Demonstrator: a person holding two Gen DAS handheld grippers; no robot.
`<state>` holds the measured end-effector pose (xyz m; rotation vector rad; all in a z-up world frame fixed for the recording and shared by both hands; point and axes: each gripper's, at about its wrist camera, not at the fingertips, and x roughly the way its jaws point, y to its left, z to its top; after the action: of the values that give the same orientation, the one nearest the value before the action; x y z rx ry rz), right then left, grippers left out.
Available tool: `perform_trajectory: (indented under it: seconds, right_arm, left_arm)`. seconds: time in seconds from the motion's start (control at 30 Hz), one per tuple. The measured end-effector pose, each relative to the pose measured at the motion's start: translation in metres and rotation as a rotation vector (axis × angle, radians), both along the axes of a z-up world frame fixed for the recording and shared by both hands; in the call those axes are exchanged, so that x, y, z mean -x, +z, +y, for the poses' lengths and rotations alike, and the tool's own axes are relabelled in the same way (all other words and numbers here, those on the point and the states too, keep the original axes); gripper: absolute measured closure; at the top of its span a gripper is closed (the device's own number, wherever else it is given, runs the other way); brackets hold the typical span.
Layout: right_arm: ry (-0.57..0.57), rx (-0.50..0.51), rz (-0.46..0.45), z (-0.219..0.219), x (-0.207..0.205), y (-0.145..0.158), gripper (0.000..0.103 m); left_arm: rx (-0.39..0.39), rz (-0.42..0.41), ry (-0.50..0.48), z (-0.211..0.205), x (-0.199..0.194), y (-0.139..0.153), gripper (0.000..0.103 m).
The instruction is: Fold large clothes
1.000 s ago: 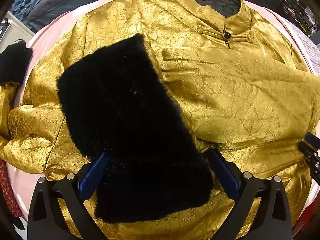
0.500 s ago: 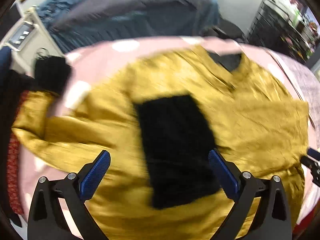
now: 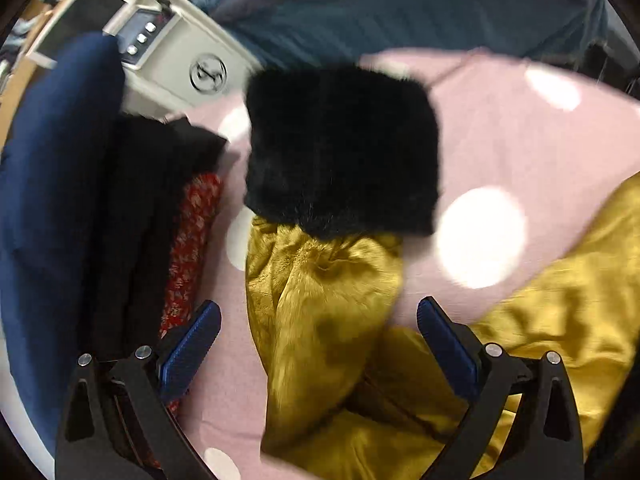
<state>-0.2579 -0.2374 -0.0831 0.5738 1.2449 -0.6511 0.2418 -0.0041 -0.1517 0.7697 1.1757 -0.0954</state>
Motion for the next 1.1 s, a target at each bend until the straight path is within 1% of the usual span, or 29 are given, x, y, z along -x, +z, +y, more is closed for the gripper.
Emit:
perform_trajectory:
  seconds: [0.07,0.1,0.13,0.17,0.2,0.23,0.27,0.3,0.37,0.43,0.47,0.5,0.57,0.6,0.67,0.7,0.8,0.83,0.87,0.9,0.93,0.97,1.0,1.03,1.07,1.1]
  right_arm:
    - [-0.007,-0.006,0.012,0.004,0.001,0.000,0.046]
    - [-0.011,-0.016,0.015,0.007,0.002,-0.001,0.046]
    - [-0.013,-0.024,0.018,0.010,0.002,-0.002,0.046]
    - [-0.011,-0.029,0.022,0.013,0.002,-0.003,0.046]
    - [-0.007,-0.030,0.026,0.017,0.002,-0.004,0.046]
    - [-0.001,-0.031,0.031,0.020,0.001,-0.004,0.046]
    - [0.005,-0.033,0.037,0.022,0.000,-0.005,0.046]
    - [0.010,-0.034,0.038,0.023,-0.001,-0.005,0.046]
    - [0.016,-0.036,0.032,0.025,-0.004,-0.005,0.046]
    - [0.022,-0.039,0.027,0.025,-0.008,-0.003,0.046]
    - [0.021,-0.045,0.018,0.024,-0.011,-0.003,0.046]
    - [0.021,-0.050,0.008,0.024,-0.013,-0.002,0.046]
    - [0.022,-0.055,-0.007,0.022,-0.017,0.001,0.046]
    - [0.024,-0.056,-0.014,0.022,-0.019,0.002,0.046]
    - [0.028,-0.056,-0.026,0.020,-0.021,0.004,0.046]
    - [0.028,-0.055,-0.030,0.019,-0.021,0.005,0.046]
    - [0.018,-0.060,-0.039,0.015,-0.017,0.006,0.046]
    - [0.012,-0.062,-0.041,0.013,-0.015,0.005,0.046]
    - [-0.002,-0.068,-0.044,0.010,-0.012,0.004,0.046]
    - [-0.013,-0.075,-0.045,0.008,-0.009,0.003,0.046]
    - [-0.025,-0.084,-0.043,0.004,-0.005,0.001,0.046]
    - [-0.033,-0.090,-0.042,0.002,-0.002,0.000,0.046]
    - [-0.040,-0.100,-0.039,0.000,0.001,-0.003,0.046]
    - [-0.050,-0.116,-0.035,-0.004,0.004,-0.006,0.046]
    - [-0.058,-0.129,-0.034,-0.006,0.007,-0.008,0.046]
    - [-0.071,-0.147,-0.031,-0.009,0.009,-0.011,0.046]
  left_arm:
    - [-0.034,0.015,0.036,0.007,-0.013,-0.012,0.006]
    - [-0.019,0.027,0.072,0.013,-0.019,-0.018,0.007]
    - [0.006,0.036,0.098,0.017,-0.019,-0.020,0.013]
    - [0.036,0.046,0.123,0.023,-0.024,-0.020,0.032]
    - [0.074,0.060,0.149,0.028,-0.026,-0.019,0.044]
    - [0.103,0.069,0.158,0.031,-0.027,-0.017,0.066]
    - [0.147,0.071,0.160,0.033,-0.027,-0.011,0.082]
    - [0.171,0.062,0.154,0.033,-0.025,-0.005,0.087]
    - [0.242,0.018,0.114,0.028,-0.019,0.021,0.094]
    - [0.338,0.000,0.079,0.020,-0.010,0.047,0.096]
    - [0.400,-0.004,0.055,0.014,-0.002,0.064,0.097]
    - [0.441,-0.007,0.036,0.009,0.004,0.075,0.097]
    - [0.558,-0.008,-0.054,-0.013,0.033,0.107,0.097]
    - [0.600,-0.012,-0.115,-0.026,0.052,0.121,0.097]
    - [0.659,-0.019,-0.225,-0.052,0.091,0.139,0.097]
    - [0.696,-0.002,-0.278,-0.065,0.113,0.145,0.097]
    - [0.789,0.110,-0.367,-0.098,0.161,0.139,0.097]
    - [0.789,0.138,-0.400,-0.111,0.183,0.134,0.097]
    - [0.760,0.148,-0.452,-0.124,0.207,0.125,0.097]
    - [0.717,0.159,-0.507,-0.136,0.230,0.112,0.097]
    - [0.678,0.187,-0.548,-0.146,0.250,0.099,0.097]
    - [0.631,0.215,-0.580,-0.155,0.267,0.084,0.095]
    - [0.587,0.223,-0.599,-0.162,0.278,0.073,0.094]
    - [0.520,0.225,-0.617,-0.171,0.294,0.056,0.089]
    - [0.455,0.228,-0.636,-0.177,0.308,0.040,0.081]
    - [0.413,0.227,-0.649,-0.181,0.316,0.031,0.076]
